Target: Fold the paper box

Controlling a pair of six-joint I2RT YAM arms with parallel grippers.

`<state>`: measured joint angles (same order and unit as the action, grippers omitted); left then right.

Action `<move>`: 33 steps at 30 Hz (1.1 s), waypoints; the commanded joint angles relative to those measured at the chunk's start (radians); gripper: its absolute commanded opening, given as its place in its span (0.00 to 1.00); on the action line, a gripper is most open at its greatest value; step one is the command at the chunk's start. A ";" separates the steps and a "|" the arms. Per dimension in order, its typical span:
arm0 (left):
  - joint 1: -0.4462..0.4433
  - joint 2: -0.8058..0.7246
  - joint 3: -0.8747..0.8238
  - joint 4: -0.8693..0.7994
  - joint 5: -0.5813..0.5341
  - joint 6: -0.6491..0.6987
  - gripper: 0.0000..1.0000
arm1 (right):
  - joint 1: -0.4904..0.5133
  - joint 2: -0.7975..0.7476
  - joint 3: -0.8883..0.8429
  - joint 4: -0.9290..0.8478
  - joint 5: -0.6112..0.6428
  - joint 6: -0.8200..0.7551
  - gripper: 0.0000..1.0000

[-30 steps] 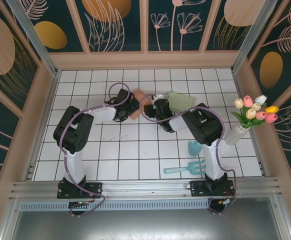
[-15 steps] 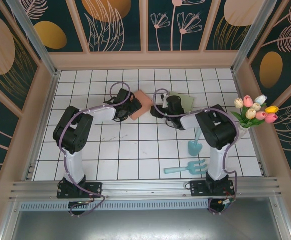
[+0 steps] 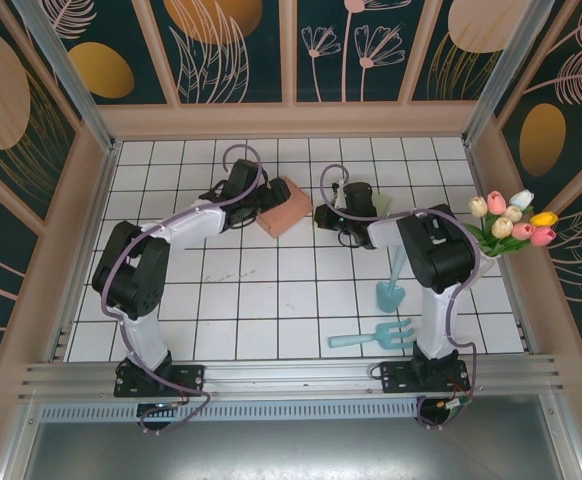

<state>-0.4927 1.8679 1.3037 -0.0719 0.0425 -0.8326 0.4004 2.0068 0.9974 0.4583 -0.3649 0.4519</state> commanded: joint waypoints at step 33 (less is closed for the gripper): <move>-0.023 0.405 0.233 0.256 0.506 0.100 0.83 | 0.026 0.198 0.299 -0.086 -0.240 -0.048 0.04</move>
<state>-0.4061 2.2860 1.5661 0.1196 0.3359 -0.6559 0.3771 2.1712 1.2488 0.3317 -0.4580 0.4252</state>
